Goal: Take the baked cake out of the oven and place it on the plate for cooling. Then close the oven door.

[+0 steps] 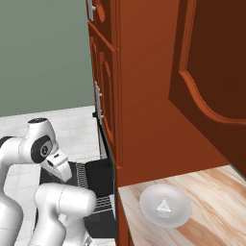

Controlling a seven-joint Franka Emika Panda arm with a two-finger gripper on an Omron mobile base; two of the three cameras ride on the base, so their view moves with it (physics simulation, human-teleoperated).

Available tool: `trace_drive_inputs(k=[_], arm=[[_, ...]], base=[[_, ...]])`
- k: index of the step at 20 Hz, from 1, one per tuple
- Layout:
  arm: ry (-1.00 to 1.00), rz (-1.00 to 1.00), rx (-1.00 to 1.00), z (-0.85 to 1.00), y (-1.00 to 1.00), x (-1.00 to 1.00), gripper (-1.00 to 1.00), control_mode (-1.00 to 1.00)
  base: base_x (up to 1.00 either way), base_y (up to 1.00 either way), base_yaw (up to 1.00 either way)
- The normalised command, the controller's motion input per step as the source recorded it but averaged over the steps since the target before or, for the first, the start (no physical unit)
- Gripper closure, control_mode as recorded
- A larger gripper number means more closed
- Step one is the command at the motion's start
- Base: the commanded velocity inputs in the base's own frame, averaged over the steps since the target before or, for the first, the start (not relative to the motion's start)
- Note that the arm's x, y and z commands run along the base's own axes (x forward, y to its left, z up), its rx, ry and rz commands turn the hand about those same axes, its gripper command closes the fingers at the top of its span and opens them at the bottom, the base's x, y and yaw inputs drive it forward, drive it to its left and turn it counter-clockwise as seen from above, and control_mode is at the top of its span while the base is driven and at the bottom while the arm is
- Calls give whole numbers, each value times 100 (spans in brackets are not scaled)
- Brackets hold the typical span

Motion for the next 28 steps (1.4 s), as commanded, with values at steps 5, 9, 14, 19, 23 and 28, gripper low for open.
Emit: trace_drive_inputs(k=[5,9,14,19,23,28], arm=[[0,-24,8,-31,49,26,-100,-100],[0,-24,6,-35,51,27,-100,-100],[0,-24,4,-40,53,28,-100,-100],[0,-25,0,-41,47,29,-100,-100],[0,-25,0,-40,42,25,-100,-100],[-1,-19,0,-33,24,21,-100,-100]], base=[[0,0,0],[0,0,0],[0,0,0],[0,0,0],[0,0,0],[0,0,0]])
